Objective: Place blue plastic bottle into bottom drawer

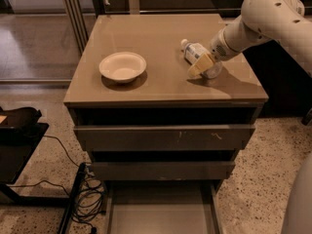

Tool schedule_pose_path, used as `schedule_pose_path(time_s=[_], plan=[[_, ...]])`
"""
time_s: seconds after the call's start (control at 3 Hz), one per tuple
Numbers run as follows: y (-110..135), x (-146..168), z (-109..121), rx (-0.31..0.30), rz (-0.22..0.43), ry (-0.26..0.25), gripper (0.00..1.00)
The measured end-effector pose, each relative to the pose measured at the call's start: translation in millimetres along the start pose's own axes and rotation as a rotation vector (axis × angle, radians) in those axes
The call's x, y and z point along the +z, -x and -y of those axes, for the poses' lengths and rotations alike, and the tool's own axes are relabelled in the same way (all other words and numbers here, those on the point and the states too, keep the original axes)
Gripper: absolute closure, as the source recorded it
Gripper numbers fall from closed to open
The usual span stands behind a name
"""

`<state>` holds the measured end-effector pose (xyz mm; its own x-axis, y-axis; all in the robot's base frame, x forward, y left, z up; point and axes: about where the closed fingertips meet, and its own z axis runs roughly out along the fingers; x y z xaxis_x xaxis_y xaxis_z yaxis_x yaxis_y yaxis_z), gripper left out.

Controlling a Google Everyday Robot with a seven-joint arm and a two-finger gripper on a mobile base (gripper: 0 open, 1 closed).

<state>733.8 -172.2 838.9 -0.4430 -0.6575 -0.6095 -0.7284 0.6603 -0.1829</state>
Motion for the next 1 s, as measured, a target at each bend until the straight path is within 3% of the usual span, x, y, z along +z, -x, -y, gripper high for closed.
schedule_pose_path(time_s=[1.0], plan=[[0.0, 0.1, -0.1, 0.000, 0.000, 0.000, 0.88]])
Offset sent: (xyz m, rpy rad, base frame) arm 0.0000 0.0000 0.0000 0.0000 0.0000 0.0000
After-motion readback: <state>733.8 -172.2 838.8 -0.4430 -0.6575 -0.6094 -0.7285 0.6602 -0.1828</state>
